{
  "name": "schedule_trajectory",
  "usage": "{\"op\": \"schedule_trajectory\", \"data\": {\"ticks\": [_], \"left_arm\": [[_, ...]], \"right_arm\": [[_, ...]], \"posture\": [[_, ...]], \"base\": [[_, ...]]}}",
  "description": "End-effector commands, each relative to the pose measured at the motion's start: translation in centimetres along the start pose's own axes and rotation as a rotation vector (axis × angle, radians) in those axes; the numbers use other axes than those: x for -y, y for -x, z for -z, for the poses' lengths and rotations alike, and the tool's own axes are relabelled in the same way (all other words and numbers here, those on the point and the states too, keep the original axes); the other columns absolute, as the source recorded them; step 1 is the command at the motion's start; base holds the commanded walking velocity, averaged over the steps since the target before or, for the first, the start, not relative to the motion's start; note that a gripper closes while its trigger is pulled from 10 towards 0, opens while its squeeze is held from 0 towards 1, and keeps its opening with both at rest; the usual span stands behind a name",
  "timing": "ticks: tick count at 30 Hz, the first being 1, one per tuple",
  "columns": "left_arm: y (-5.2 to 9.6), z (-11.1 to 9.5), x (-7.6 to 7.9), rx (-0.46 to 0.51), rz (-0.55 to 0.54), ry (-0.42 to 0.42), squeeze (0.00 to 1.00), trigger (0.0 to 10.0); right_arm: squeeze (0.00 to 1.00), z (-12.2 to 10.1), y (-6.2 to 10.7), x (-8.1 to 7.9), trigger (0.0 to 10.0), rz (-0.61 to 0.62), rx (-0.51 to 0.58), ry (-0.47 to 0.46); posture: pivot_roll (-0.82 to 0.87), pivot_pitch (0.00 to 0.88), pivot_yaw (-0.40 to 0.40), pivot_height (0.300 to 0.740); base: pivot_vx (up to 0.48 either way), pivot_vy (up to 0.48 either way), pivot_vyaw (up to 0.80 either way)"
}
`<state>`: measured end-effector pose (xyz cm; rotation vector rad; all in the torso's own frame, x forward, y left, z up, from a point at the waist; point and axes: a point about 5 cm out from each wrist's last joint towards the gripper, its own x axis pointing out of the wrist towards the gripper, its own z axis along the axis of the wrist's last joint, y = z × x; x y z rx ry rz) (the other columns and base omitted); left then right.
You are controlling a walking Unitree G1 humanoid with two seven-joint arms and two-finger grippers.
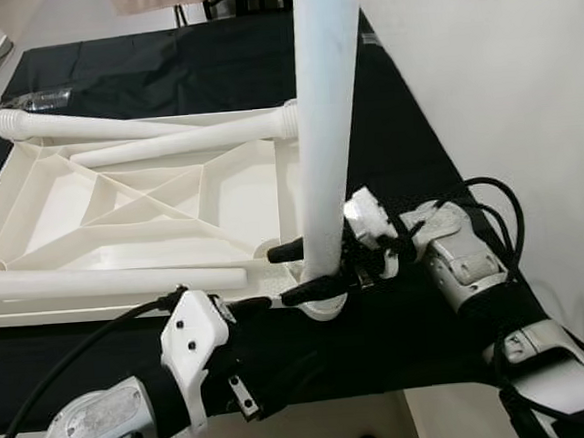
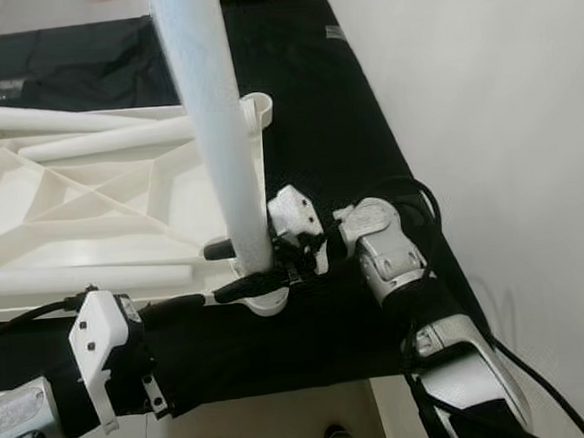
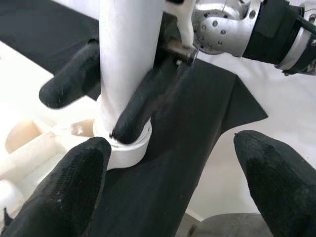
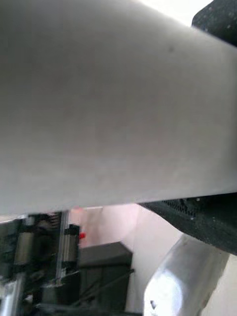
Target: Building children table
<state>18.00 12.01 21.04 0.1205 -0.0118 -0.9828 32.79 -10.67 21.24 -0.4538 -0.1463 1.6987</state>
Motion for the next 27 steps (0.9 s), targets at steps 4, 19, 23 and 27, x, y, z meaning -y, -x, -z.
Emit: {"op": "schedule_trajectory", "data": {"ticks": [4, 19, 23, 27], "left_arm": [[0.2, 0.2, 0.3, -0.03, 0.02, 0.007, 0.0, 10.0], [0.1, 0.1, 0.4, -0.023, 0.011, 0.01, 0.0, 10.0], [0.1, 0.1, 0.4, -0.022, 0.011, 0.012, 0.0, 10.0], [0.0, 0.1, 0.5, -0.021, 0.012, 0.013, 0.0, 10.0]], "right_arm": [[0.0, 4.2, 0.2, -1.8, 10.0, -0.014, -0.167, -0.129], [0.0, 4.8, 0.5, -0.4, 10.0, 0.17, -0.149, -0.243], [0.0, 4.9, 0.7, 0.0, 10.0, 0.217, -0.142, -0.293], [0.0, 5.1, 1.0, 0.0, 10.0, 0.253, -0.131, -0.326]], "posture": [[0.09, 0.342, 0.025, 0.74], [0.07, 0.346, 0.014, 0.74], [0.07, 0.347, 0.013, 0.74], [0.07, 0.35, 0.011, 0.74]], "base": [[0.0, 0.0, 0.0], [0.0, 0.0, 0.0], [0.0, 0.0, 0.0], [0.0, 0.0, 0.0]]}}
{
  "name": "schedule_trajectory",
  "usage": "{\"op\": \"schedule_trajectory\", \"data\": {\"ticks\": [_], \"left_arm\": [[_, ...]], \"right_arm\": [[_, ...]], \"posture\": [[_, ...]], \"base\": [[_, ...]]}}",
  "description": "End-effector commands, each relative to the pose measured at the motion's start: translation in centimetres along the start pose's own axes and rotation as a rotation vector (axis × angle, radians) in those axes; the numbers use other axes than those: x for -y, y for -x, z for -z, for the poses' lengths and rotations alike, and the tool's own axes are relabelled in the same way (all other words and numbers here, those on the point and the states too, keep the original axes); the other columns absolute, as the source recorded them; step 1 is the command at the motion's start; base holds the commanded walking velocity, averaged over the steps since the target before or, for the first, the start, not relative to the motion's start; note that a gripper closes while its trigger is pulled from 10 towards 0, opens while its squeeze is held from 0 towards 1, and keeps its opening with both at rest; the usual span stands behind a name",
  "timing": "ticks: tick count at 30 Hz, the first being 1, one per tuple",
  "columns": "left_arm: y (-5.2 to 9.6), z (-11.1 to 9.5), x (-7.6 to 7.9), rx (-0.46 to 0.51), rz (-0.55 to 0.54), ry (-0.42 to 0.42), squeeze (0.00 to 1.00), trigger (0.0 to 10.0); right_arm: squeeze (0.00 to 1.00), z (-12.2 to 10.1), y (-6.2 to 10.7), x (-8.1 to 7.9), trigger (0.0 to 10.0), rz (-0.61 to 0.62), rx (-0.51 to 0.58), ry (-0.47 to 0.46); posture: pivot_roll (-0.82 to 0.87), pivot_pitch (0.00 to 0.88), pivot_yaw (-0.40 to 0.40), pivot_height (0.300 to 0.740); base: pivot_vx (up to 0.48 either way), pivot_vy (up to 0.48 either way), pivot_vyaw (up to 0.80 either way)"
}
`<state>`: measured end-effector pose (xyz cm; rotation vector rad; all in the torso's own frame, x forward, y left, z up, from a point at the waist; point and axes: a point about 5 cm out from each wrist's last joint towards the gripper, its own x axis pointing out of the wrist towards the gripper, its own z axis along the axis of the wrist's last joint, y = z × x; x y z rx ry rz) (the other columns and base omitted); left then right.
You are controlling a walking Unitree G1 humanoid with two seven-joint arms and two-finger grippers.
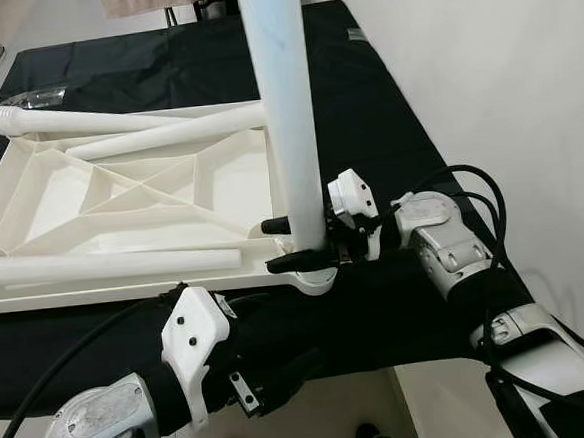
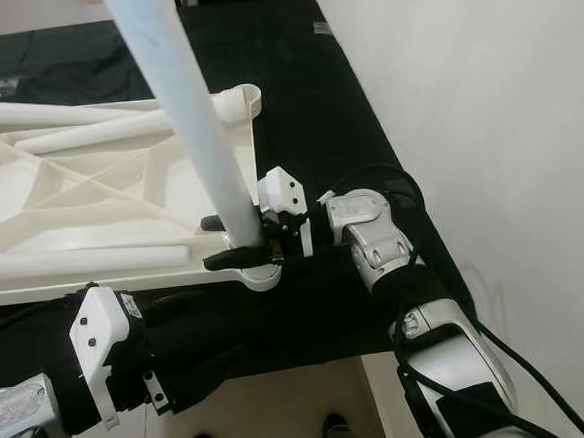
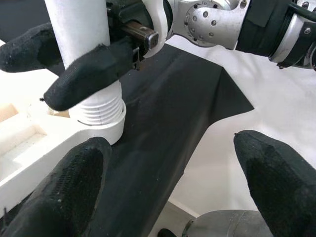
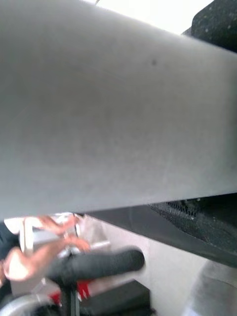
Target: Building children table
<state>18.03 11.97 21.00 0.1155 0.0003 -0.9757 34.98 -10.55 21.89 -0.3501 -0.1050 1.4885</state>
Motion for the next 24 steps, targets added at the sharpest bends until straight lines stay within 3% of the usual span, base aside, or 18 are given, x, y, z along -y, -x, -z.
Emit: {"op": "schedule_trajectory", "data": {"ticks": [1, 9, 15, 24], "left_arm": [[0.0, 0.0, 0.5, -0.013, 0.019, 0.004, 0.0, 10.0], [0.0, 0.0, 0.4, -0.015, 0.018, 0.003, 0.0, 10.0], [0.1, 0.0, 0.3, -0.016, 0.019, -0.002, 0.0, 10.0], [0.1, 0.0, 0.3, -0.017, 0.022, -0.005, 0.0, 10.0]], "right_arm": [[0.0, 5.4, 1.3, -1.6, 10.0, 0.088, -0.141, -0.223], [0.0, 5.8, 1.4, -1.2, 10.0, 0.175, -0.134, -0.21], [0.0, 5.1, 1.4, 0.2, 10.0, 0.33, -0.107, -0.117], [0.0, 4.9, 1.6, 1.1, 10.0, 0.47, -0.099, -0.068]], "posture": [[0.07, 0.352, 0.011, 0.74], [0.07, 0.353, 0.016, 0.74], [0.07, 0.346, 0.018, 0.74], [0.07, 0.338, 0.02, 0.74]], "base": [[0.0, 0.0, 0.0], [0.0, 0.0, 0.0], [0.0, 0.0, 0.0], [0.0, 0.0, 0.0]]}}
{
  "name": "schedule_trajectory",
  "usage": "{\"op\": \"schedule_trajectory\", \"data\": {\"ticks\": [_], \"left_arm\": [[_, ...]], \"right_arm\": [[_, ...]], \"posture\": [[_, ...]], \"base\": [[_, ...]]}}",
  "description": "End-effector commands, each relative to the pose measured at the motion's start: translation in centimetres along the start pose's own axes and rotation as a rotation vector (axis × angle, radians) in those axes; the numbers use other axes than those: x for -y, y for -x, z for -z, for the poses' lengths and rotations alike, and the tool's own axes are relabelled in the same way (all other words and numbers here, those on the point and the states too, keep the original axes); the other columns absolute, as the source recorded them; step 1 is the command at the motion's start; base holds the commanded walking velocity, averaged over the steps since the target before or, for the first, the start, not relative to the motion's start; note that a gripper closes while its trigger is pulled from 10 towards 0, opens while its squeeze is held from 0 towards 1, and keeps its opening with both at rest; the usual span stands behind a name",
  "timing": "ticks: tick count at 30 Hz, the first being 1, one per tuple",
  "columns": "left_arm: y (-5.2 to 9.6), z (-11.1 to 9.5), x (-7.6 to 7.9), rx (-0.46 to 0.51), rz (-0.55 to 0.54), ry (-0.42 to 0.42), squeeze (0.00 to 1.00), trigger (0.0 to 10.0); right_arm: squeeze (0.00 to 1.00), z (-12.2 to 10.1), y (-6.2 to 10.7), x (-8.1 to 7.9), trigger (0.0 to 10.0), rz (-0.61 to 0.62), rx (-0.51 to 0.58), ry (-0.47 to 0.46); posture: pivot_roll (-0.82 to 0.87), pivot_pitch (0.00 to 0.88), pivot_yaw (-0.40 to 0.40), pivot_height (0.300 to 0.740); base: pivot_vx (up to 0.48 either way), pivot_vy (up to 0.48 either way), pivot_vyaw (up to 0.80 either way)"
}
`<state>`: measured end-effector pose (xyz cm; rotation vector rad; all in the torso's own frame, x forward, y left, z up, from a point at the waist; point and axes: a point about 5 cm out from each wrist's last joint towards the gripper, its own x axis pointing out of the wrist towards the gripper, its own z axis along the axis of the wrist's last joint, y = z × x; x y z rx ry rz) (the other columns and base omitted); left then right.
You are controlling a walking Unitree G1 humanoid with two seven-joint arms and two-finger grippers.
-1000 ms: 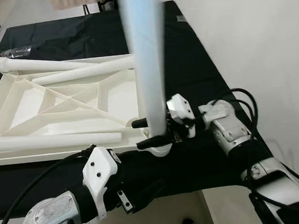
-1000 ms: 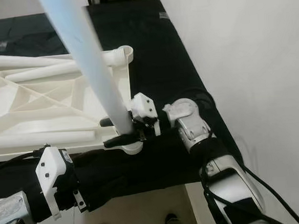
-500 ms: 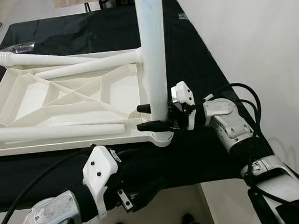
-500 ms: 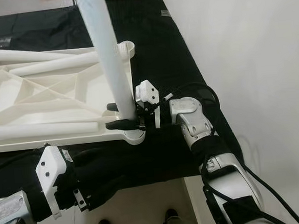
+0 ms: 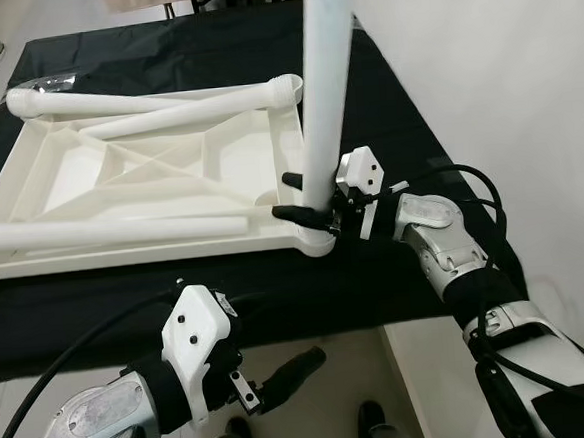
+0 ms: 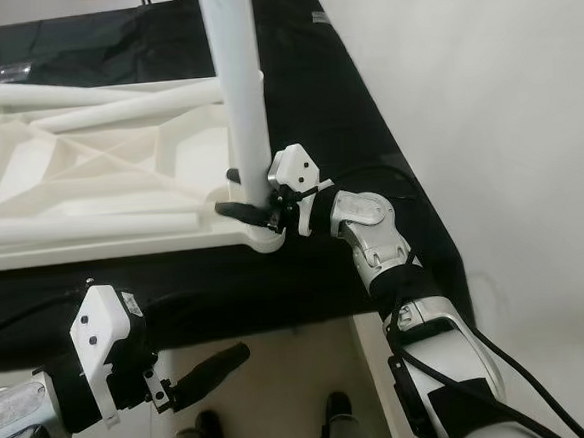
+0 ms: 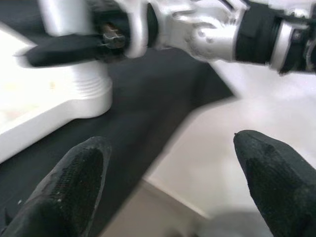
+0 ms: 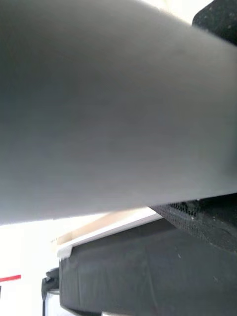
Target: Building children table
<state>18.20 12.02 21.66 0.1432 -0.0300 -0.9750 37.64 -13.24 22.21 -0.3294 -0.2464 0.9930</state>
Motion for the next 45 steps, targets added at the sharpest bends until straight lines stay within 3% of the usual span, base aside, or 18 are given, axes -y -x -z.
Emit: {"op": "schedule_trajectory", "data": {"ticks": [1, 21, 37, 45], "left_arm": [[0.1, 0.7, 0.6, -0.03, 0.024, 0.031, 0.0, 10.0], [-0.1, 0.6, 0.6, -0.026, 0.031, 0.028, 0.0, 10.0], [-0.3, 0.5, 0.5, -0.021, 0.028, 0.022, 0.0, 10.0], [-0.2, 0.5, 0.4, -0.022, 0.025, 0.02, 0.0, 10.0]], "right_arm": [[0.0, 3.9, 0.2, -2.0, 10.0, -0.017, -0.15, -0.103], [0.0, 4.6, 0.0, -2.0, 10.0, 0.02, -0.182, -0.141], [0.0, 4.6, -0.7, -0.8, 10.0, 0.155, -0.241, -0.322], [0.0, 5.2, -0.5, -1.3, 10.0, 0.175, -0.259, -0.311]], "posture": [[0.07, 0.337, 0.02, 0.74], [0.07, 0.335, 0.02, 0.74], [0.06, 0.339, 0.015, 0.74], [0.06, 0.34, 0.015, 0.74]], "base": [[0.0, 0.0, 0.0], [0.0, 0.0, 0.0], [0.0, 0.0, 0.0], [0.0, 0.0, 0.0]]}}
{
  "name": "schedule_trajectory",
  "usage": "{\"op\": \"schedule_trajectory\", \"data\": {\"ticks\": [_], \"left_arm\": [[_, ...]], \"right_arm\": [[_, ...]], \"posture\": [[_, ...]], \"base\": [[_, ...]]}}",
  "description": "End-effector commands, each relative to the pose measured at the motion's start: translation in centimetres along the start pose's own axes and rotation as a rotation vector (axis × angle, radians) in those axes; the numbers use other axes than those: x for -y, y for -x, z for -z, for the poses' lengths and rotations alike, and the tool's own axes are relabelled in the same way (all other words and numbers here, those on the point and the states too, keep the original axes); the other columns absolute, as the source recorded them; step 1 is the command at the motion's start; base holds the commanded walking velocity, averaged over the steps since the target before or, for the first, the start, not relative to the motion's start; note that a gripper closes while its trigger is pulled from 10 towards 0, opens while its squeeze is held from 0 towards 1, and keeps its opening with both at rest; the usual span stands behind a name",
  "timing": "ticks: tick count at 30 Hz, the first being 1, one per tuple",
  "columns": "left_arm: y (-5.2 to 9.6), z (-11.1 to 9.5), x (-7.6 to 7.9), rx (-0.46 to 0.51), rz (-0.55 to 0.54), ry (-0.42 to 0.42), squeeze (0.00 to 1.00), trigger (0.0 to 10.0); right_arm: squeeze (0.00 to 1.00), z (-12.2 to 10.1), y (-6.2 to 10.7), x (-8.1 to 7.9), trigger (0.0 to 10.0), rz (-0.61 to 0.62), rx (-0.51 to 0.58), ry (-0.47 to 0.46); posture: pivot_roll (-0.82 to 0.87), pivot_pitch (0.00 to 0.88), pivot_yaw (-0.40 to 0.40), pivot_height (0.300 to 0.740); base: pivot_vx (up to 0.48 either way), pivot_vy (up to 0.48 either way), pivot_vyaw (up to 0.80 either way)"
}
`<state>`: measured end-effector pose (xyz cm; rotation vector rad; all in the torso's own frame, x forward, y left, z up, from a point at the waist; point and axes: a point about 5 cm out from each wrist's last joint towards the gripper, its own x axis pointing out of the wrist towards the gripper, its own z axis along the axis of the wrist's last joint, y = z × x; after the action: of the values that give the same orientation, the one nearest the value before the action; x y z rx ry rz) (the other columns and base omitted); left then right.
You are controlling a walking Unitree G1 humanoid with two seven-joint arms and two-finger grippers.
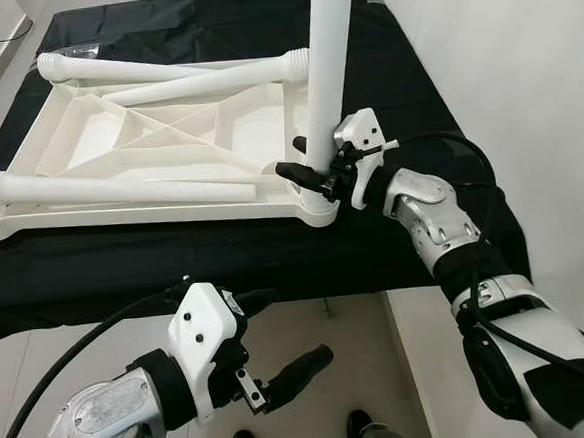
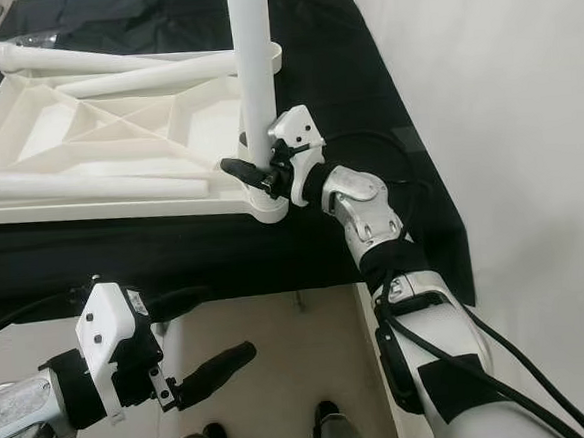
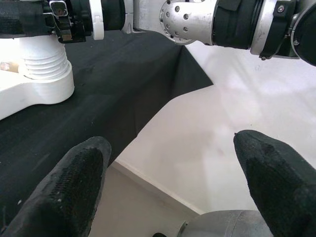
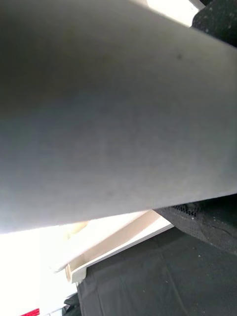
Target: Building children table
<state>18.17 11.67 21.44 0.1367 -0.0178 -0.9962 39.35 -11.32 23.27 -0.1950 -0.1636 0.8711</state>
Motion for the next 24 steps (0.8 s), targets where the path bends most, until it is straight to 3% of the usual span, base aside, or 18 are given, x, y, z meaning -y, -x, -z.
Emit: {"op": "schedule_trajectory", "data": {"ticks": [1, 5, 6, 8, 9, 10, 11, 12, 13, 14, 15, 16, 17, 18, 24], "left_arm": [[0.1, 0.4, 0.1, -0.016, 0.002, 0.008, 0.0, 10.0], [0.0, 0.4, 0.0, -0.015, 0.0, 0.006, 0.0, 10.0], [0.0, 0.5, -0.1, -0.013, -0.005, 0.002, 0.0, 10.0], [0.0, 0.5, -0.1, -0.013, -0.005, 0.002, 0.0, 10.0], [-0.1, 0.6, -0.2, -0.011, -0.009, 0.0, 0.0, 10.0], [-0.1, 0.6, -0.2, -0.011, -0.009, 0.0, 0.0, 10.0], [-0.3, 0.6, -0.6, 0.002, -0.033, -0.011, 0.0, 10.0], [-0.3, 0.6, -0.6, 0.002, -0.033, -0.011, 0.0, 10.0], [-0.5, 0.6, -1.3, 0.016, -0.062, -0.019, 0.0, 10.0], [-0.5, 0.6, -1.3, 0.016, -0.062, -0.019, 0.0, 10.0], [-0.8, 0.4, -2.0, 0.032, -0.088, -0.033, 0.0, 10.0], [-0.8, 0.4, -2.0, 0.032, -0.088, -0.033, 0.0, 10.0], [-1.0, 0.1, -2.5, 0.042, -0.104, -0.049, 0.0, 10.0], [-0.9, -0.1, -3.0, 0.051, -0.116, -0.054, 0.0, 10.0], [-0.5, -0.2, -3.8, 0.052, -0.143, -0.069, 0.0, 10.0]], "right_arm": [[0.0, 6.3, 2.0, -1.0, 10.0, 0.064, -0.243, -0.142], [0.0, 6.4, 1.9, -1.0, 10.0, 0.097, -0.269, -0.115], [0.0, 6.7, 1.9, -0.7, 10.0, 0.2, -0.298, -0.097], [0.0, 6.7, 1.9, -0.7, 10.0, 0.2, -0.298, -0.097], [0.0, 6.9, 1.9, -0.5, 10.0, 0.275, -0.318, -0.084], [0.0, 6.9, 1.9, -0.5, 10.0, 0.275, -0.318, -0.084], [0.0, 7.2, 2.1, -1.0, 10.0, 0.497, -0.296, -0.081], [0.0, 7.2, 2.1, -1.0, 10.0, 0.497, -0.296, -0.081], [0.0, 7.4, 2.0, -3.0, 10.0, 0.652, -0.264, -0.081], [0.0, 7.4, 2.0, -3.0, 10.0, 0.652, -0.264, -0.081], [0.0, 8.0, 2.0, -5.6, 10.0, 0.762, -0.255, -0.085], [0.0, 8.0, 2.0, -5.6, 10.0, 0.762, -0.255, -0.085], [0.0, 8.4, 2.1, -7.2, 10.0, 0.832, -0.252, -0.1], [0.0, 8.7, 1.9, -7.8, 10.0, 0.849, -0.252, -0.089], [0.0, 9.1, 1.8, -7.2, 10.0, 0.892, -0.273, -0.085]], "posture": [[0.06, 0.34, 0.013, 0.74], [0.05, 0.337, 0.005, 0.74], [0.01, 0.323, -0.032, 0.74], [0.01, 0.323, -0.032, 0.74], [0.01, 0.323, -0.032, 0.74], [0.01, 0.323, -0.032, 0.74], [-0.04, 0.29, -0.071, 0.74], [-0.04, 0.29, -0.071, 0.74], [-0.03, 0.282, -0.058, 0.74], [-0.03, 0.282, -0.058, 0.74], [-0.01, 0.272, -0.043, 0.74], [-0.01, 0.272, -0.043, 0.74], [0.01, 0.263, -0.037, 0.74], [0.02, 0.243, -0.03, 0.74], [0.02, 0.222, -0.031, 0.74]], "base": [[0.0, 0.0, 0.0], [0.0, 0.0, 0.0], [0.0, 0.0, 0.0], [0.0, 0.0, 0.0], [0.0, 0.0, 0.0], [0.0, 0.0, 0.0], [0.0, 0.0, 0.0], [0.0, 0.0, 0.0], [0.0, 0.0, 0.0], [0.0, 0.0, 0.0], [0.0, 0.0, 0.0], [0.0, 0.0, 0.0], [0.0, 0.0, 0.0], [0.0, 0.0, 0.0], [0.0, 0.0, 0.0]]}}
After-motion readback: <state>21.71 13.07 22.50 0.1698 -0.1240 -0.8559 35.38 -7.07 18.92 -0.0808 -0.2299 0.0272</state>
